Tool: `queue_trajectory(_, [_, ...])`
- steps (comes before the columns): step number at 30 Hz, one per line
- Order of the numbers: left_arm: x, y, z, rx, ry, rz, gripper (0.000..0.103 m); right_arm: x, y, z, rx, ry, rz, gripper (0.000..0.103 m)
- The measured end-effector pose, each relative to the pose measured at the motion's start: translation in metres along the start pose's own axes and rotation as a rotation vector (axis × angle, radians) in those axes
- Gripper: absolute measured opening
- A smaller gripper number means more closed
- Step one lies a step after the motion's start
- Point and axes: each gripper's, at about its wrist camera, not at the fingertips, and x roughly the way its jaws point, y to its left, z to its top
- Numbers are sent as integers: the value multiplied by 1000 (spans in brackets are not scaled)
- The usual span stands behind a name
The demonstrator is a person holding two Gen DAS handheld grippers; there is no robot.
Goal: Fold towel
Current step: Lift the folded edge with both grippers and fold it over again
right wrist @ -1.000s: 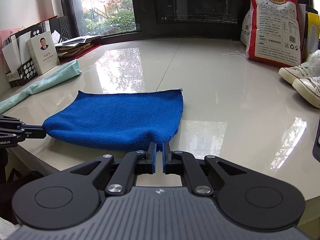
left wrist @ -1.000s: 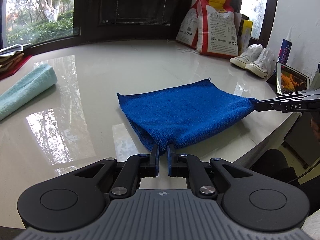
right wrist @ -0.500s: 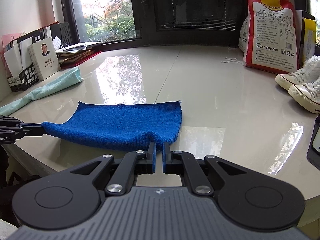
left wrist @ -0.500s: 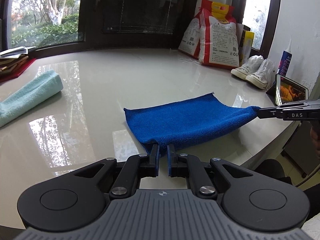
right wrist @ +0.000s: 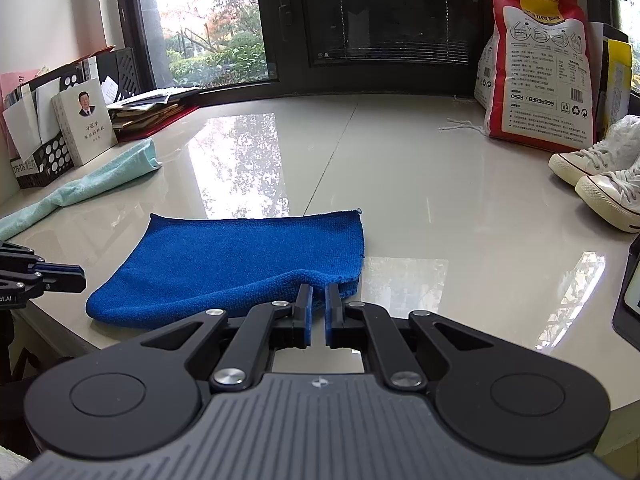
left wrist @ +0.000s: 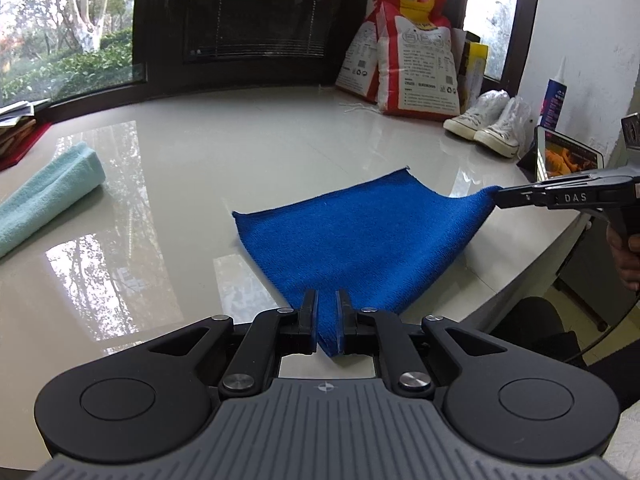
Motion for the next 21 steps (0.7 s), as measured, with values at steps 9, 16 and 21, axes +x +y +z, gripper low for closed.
queue_trajectory(9, [7, -2, -8, 18, 41, -5, 29, 3, -1, -2, 7, 10, -1, 6])
queue_trajectory(16, [11, -6, -13, 26, 51, -14, 25, 4, -1, -4, 11, 17, -1, 6])
queue_trajectory(21, [13, -9, -14, 56, 45, -5, 9, 4, -1, -5, 12, 22, -6, 6])
